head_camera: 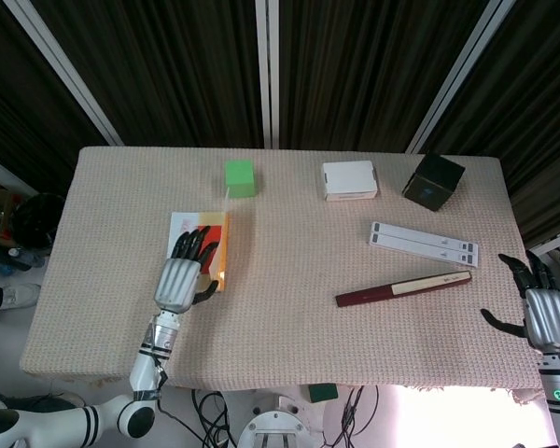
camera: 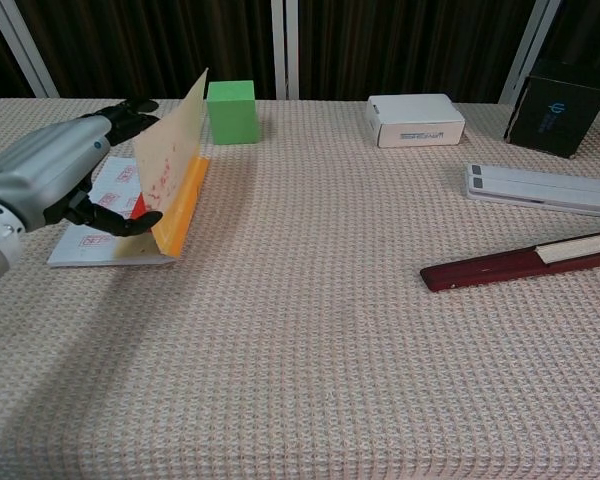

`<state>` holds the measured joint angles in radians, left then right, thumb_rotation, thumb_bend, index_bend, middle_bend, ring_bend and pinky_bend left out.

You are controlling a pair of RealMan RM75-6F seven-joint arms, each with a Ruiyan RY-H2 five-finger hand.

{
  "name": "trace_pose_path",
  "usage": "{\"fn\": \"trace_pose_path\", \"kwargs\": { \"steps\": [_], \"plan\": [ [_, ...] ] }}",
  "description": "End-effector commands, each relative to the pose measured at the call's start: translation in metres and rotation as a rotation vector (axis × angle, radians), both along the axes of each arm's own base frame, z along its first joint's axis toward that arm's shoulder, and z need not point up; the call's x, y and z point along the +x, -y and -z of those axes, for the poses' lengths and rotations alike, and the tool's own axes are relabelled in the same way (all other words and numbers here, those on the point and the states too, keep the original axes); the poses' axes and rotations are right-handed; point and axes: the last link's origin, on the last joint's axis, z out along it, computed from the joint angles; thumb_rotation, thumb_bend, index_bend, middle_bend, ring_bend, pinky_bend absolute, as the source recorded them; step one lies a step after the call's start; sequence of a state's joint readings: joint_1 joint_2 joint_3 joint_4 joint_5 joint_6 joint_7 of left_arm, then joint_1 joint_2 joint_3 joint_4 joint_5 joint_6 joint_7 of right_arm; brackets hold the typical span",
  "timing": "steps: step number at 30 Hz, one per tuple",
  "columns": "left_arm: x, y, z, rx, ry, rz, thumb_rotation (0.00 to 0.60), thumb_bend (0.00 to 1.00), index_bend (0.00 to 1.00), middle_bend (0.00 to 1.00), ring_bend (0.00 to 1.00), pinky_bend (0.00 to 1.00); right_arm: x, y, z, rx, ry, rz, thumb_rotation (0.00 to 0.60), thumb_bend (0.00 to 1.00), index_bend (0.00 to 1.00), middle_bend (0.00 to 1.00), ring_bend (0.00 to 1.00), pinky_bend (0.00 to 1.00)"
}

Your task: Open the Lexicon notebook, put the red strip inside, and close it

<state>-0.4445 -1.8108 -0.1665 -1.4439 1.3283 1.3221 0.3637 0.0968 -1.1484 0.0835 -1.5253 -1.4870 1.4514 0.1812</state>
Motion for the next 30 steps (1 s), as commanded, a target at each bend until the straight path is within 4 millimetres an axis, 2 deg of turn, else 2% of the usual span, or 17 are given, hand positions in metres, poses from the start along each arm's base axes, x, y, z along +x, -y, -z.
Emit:
{"fn": "trace_pose_path", "kwargs": {
  "steps": [1, 5, 10, 18, 30],
  "plan": [
    [-0.003, 0.000, -0.003, -0.006, 0.082, -0.047, 0.600, 0.26, 0.19, 0.00, 0.00, 0.07, 0.000, 0.001, 0.000, 0.002, -0.001, -0.001, 0.600, 0.13, 0.15, 0.15, 0.00, 0.11],
    [-0.009, -0.001, -0.009, 0.014, 0.175, -0.092, 0.600, 0.26, 0.19, 0.00, 0.00, 0.07, 0.001, 0.002, 0.001, 0.006, 0.000, -0.004, 0.600, 0.13, 0.15, 0.15, 0.00, 0.11],
    [-0.017, -0.002, -0.014, 0.030, 0.202, -0.128, 0.600, 0.26, 0.19, 0.00, 0.00, 0.06, 0.002, 0.005, 0.004, 0.015, 0.001, -0.009, 0.600, 0.13, 0.15, 0.15, 0.00, 0.11],
    [-0.032, -0.004, -0.015, -0.170, 0.469, -0.333, 0.600, 0.26, 0.19, 0.00, 0.00, 0.06, 0.001, 0.004, 0.003, 0.014, 0.000, -0.006, 0.600, 0.13, 0.15, 0.15, 0.00, 0.11],
    [-0.064, -0.016, -0.033, -0.080, 0.366, -0.407, 0.600, 0.26, 0.19, 0.00, 0.00, 0.06, -0.001, 0.003, 0.002, 0.010, 0.006, -0.008, 0.600, 0.13, 0.15, 0.15, 0.00, 0.11]
  ]
}}
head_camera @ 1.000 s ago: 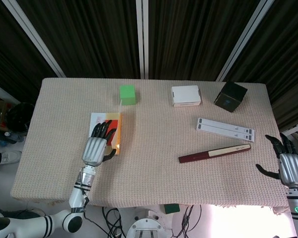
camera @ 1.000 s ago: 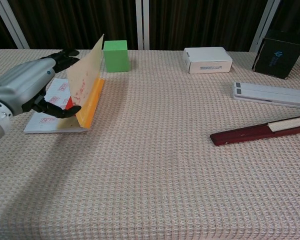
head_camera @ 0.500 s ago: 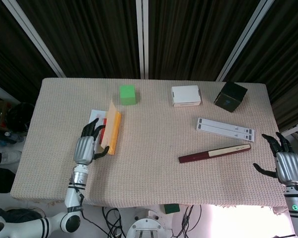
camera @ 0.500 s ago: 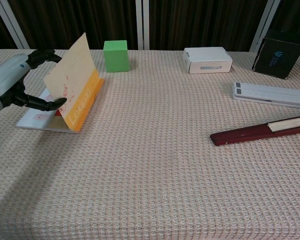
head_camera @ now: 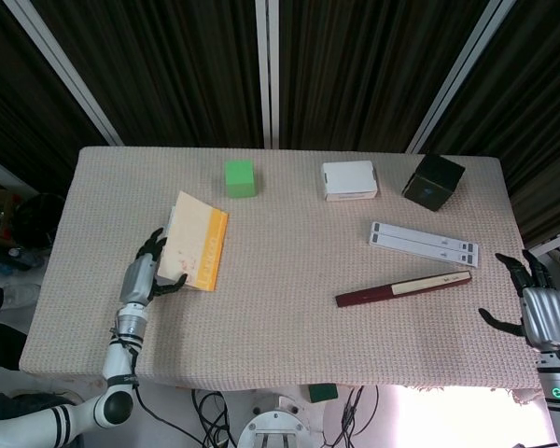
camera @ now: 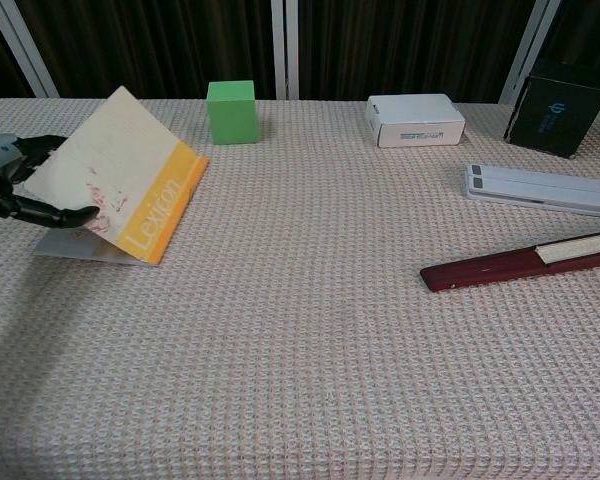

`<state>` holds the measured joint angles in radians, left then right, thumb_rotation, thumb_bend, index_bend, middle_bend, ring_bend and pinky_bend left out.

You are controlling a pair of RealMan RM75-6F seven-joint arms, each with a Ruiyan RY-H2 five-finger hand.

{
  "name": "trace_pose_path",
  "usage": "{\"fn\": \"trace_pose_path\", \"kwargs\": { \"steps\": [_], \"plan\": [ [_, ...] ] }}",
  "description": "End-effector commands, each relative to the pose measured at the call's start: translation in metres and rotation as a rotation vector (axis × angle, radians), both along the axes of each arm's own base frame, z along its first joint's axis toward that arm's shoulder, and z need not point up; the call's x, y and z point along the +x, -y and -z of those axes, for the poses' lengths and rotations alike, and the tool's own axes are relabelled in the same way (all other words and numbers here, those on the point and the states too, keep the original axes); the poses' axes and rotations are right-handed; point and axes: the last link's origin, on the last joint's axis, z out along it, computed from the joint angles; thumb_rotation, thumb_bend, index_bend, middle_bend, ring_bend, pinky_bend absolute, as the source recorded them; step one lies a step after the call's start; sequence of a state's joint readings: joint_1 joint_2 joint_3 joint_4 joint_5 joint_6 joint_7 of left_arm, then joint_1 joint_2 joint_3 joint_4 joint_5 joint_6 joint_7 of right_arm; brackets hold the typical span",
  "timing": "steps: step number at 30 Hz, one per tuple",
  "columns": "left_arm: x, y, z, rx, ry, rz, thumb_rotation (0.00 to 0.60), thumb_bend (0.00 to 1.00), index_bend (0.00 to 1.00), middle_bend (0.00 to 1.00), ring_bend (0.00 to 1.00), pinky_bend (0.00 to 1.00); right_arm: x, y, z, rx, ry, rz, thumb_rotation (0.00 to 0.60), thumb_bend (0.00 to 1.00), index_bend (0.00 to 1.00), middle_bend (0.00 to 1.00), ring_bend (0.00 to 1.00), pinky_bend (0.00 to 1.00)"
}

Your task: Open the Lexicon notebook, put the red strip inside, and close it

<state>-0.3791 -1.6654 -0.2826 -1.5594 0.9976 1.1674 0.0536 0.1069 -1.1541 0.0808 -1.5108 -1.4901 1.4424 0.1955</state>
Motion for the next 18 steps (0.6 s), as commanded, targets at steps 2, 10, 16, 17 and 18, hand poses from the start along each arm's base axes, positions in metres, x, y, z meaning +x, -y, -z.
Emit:
{"fn": "trace_pose_path", "kwargs": {
  "steps": [2, 10, 16, 17, 18],
  "plan": [
    [-0.010, -0.003, -0.009, 0.032, -0.034, -0.021, 0.600, 0.26, 0.19, 0.00, 0.00, 0.06, 0.000, 0.000, -0.001, -0.002, 0.000, -0.002, 0.600, 0.13, 0.15, 0.15, 0.00, 0.11],
    [-0.019, -0.003, -0.057, 0.150, -0.276, 0.102, 0.600, 0.26, 0.19, 0.00, 0.00, 0.06, 0.000, -0.003, -0.006, -0.018, -0.004, -0.003, 0.600, 0.13, 0.15, 0.15, 0.00, 0.11],
    [-0.036, 0.006, -0.101, 0.133, -0.449, 0.186, 0.600, 0.26, 0.24, 0.06, 0.00, 0.06, -0.003, -0.007, -0.013, -0.017, -0.029, 0.007, 0.600, 0.13, 0.15, 0.15, 0.00, 0.11],
    [-0.040, 0.009, -0.107, 0.141, -0.465, 0.180, 0.600, 0.26, 0.24, 0.06, 0.00, 0.06, -0.004, -0.007, -0.015, -0.019, -0.034, 0.010, 0.600, 0.13, 0.15, 0.15, 0.00, 0.10],
    [-0.043, 0.012, -0.114, 0.146, -0.487, 0.184, 0.600, 0.26, 0.24, 0.06, 0.00, 0.06, -0.005, -0.008, -0.017, -0.020, -0.038, 0.013, 0.600, 0.13, 0.15, 0.15, 0.00, 0.10]
  ]
}}
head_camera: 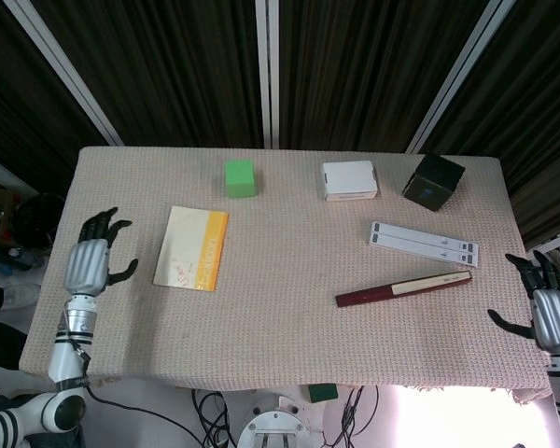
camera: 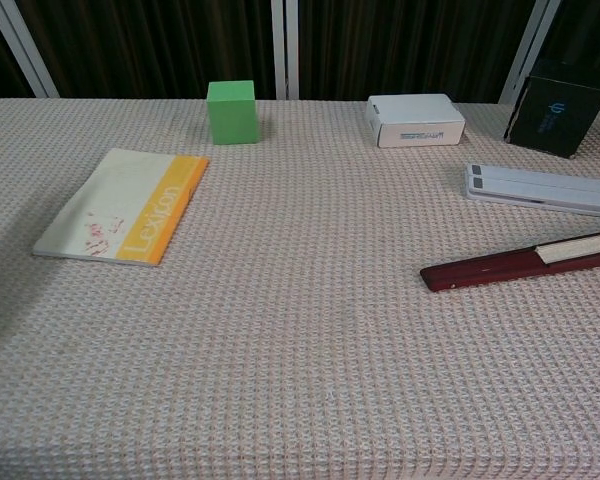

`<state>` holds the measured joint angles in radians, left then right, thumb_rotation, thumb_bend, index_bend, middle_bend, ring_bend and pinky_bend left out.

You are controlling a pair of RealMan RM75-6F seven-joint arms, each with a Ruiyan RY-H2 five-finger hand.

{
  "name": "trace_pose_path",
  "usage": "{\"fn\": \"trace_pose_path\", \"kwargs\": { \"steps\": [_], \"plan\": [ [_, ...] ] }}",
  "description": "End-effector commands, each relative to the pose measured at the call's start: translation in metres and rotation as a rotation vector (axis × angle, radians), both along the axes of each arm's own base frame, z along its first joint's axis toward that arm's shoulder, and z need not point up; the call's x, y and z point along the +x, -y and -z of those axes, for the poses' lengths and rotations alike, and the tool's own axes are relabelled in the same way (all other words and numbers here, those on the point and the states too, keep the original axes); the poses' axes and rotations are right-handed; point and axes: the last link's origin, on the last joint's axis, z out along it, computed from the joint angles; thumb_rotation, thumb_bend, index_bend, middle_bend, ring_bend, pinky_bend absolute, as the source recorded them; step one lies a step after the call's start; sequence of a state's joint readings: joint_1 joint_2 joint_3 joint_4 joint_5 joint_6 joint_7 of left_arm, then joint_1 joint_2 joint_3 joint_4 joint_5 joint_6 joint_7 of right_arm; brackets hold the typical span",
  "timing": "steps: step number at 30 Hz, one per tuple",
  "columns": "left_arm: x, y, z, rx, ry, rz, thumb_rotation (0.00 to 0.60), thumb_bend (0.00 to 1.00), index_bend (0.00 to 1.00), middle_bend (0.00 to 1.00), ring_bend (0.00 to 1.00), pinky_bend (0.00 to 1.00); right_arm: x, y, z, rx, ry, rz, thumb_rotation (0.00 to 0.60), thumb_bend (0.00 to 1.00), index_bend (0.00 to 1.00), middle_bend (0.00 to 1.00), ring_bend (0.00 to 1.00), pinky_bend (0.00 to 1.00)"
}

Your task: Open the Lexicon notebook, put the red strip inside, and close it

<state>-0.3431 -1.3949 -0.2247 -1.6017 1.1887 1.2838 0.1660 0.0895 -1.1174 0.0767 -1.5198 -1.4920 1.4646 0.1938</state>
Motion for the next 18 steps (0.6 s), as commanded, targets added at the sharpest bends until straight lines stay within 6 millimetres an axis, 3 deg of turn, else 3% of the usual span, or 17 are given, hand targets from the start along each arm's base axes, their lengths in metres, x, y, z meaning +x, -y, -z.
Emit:
{"fn": "trace_pose_path", "kwargs": {
  "steps": [1, 6, 9, 13, 18],
  "plan": [
    [-0.014, 0.017, -0.027, 0.003, -0.100, 0.023, 0.600, 0.26, 0.24, 0.06, 0.00, 0.06, -0.003, -0.003, -0.005, -0.006, -0.015, 0.010, 0.600, 0.13, 0.15, 0.15, 0.00, 0.10],
    [-0.036, 0.045, -0.053, 0.000, -0.172, -0.034, 0.600, 0.24, 0.25, 0.07, 0.00, 0.06, -0.007, -0.010, -0.014, -0.015, -0.019, 0.024, 0.600, 0.13, 0.15, 0.15, 0.00, 0.10],
    [-0.044, 0.065, -0.065, 0.005, -0.187, -0.039, 0.600, 0.16, 0.25, 0.05, 0.00, 0.06, -0.009, -0.017, -0.018, -0.009, 0.003, 0.022, 0.600, 0.13, 0.15, 0.15, 0.00, 0.10],
    [-0.050, 0.091, -0.073, 0.012, -0.195, -0.033, 0.600, 0.10, 0.24, 0.05, 0.00, 0.06, -0.011, -0.025, -0.022, -0.014, -0.004, 0.024, 0.600, 0.13, 0.15, 0.15, 0.00, 0.10],
    [-0.049, 0.113, -0.070, 0.040, -0.188, -0.035, 0.600, 0.09, 0.24, 0.05, 0.00, 0.06, -0.007, -0.028, -0.021, 0.000, 0.019, 0.008, 0.600, 0.13, 0.15, 0.15, 0.00, 0.10]
  ]
}}
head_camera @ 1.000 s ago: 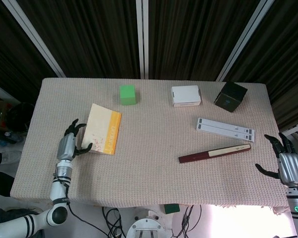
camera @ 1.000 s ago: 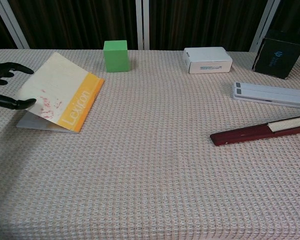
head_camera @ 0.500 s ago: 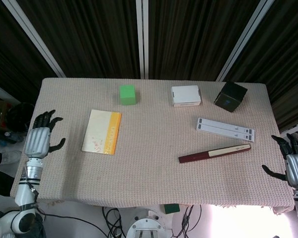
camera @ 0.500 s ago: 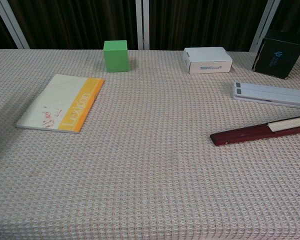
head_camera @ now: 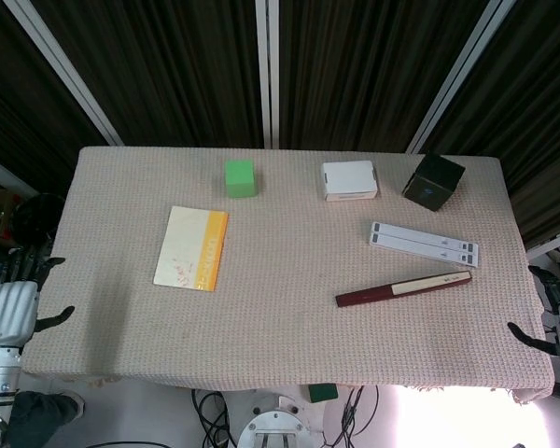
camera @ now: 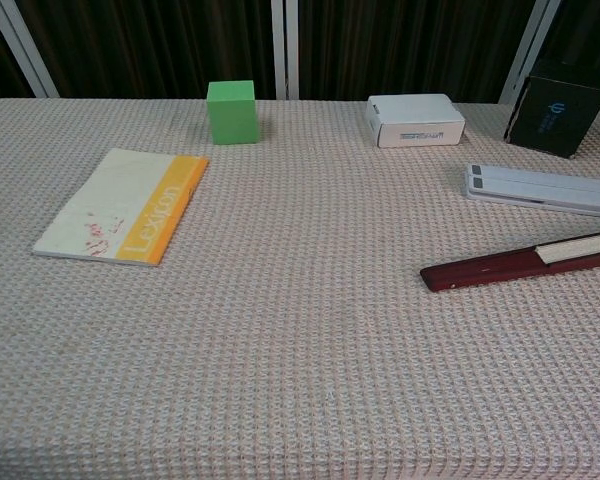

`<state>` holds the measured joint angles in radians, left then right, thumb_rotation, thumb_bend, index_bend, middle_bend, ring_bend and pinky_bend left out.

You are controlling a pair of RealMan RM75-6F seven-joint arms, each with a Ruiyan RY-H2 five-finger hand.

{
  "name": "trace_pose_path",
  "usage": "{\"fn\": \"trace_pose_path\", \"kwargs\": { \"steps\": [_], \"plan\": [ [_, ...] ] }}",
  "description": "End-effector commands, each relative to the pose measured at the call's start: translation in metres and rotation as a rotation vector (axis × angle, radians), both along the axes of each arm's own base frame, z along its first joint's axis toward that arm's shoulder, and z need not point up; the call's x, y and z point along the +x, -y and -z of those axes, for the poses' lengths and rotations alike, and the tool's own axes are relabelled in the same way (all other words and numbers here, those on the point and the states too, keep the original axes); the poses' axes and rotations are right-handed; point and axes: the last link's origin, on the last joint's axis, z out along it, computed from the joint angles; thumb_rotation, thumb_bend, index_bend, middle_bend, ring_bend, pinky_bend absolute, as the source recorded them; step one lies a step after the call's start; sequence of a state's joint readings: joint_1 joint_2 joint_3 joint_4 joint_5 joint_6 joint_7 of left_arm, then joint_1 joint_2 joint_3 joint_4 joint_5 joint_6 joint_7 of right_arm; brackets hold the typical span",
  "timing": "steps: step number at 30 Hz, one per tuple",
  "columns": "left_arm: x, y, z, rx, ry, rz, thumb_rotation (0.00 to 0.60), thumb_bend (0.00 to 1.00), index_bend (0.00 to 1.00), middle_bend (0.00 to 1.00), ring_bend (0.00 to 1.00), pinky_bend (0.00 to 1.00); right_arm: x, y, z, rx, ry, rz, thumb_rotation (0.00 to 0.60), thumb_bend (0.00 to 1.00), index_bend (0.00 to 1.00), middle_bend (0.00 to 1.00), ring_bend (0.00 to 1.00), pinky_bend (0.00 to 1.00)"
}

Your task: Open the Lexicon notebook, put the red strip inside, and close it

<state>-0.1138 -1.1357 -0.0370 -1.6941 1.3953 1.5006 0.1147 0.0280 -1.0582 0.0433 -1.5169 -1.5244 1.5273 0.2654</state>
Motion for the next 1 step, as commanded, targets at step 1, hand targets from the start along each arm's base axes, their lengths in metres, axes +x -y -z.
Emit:
{"fn": "trace_pose_path", "kwargs": {
  "steps": [1],
  "plan": [
    [0.0016, 0.0174, 0.0033, 0.006, 0.016, 0.004, 0.600, 0.09, 0.24, 0.05, 0.00, 0.06, 0.0030, -0.0009, 0.0007, 0.021, 0.021, -0.012, 0.600, 0.13, 0.15, 0.15, 0.00, 0.10]
  ]
}}
